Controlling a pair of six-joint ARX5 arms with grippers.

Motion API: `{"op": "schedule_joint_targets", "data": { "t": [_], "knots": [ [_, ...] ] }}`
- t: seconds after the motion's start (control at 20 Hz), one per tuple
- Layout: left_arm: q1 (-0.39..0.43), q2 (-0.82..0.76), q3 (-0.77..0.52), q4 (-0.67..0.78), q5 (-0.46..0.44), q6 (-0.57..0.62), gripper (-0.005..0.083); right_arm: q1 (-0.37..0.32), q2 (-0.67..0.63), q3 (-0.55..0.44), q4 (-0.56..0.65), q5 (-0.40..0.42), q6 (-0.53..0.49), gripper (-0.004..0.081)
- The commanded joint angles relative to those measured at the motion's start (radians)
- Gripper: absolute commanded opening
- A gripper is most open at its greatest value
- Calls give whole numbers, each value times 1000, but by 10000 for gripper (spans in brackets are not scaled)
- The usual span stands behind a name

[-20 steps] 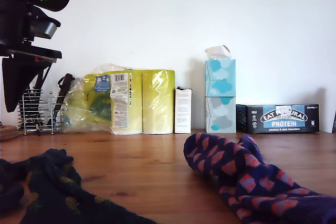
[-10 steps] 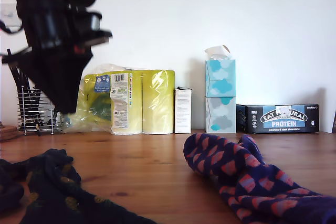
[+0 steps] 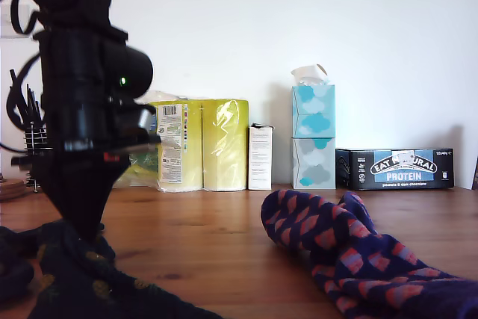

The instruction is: Pair up the socks based on colour and pattern, by placing each sock on top of its pair

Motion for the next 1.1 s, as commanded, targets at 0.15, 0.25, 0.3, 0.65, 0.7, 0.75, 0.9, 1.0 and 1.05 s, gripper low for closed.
{"op": "schedule_joint_targets", "data": {
  "t": [0.15,0.25,0.3,0.65,0.7,0.75,0.9,1.0,1.05],
  "knots": [
    [-3,114,-16,23,12,19,-25,-1,-87,-15,-31,-4,-59,-12],
    [-7,116,-16,80,13,19,-25,-1,-122,-15,-37,-10,-89,-12],
    [-11,116,-16,114,14,19,-25,-1,-143,-15,-39,-11,-89,-12],
    [-63,122,-15,415,58,16,-25,-1,-261,-15,-116,-10,-107,-12],
    [-69,124,-15,477,63,15,-25,-1,-264,-15,-116,-10,-106,-12],
    [-82,127,-15,541,79,11,-25,-1,-264,-15,-116,-9,-106,-12],
    [-118,129,-15,642,99,9,-25,-1,-264,-15,-114,-6,-107,-12],
    [-137,129,-15,682,99,26,-25,-1,-264,-15,-108,-7,-108,-12],
    [-143,129,-14,692,99,26,-25,-1,-264,-15,-110,-6,-107,-12]
  ]
}}
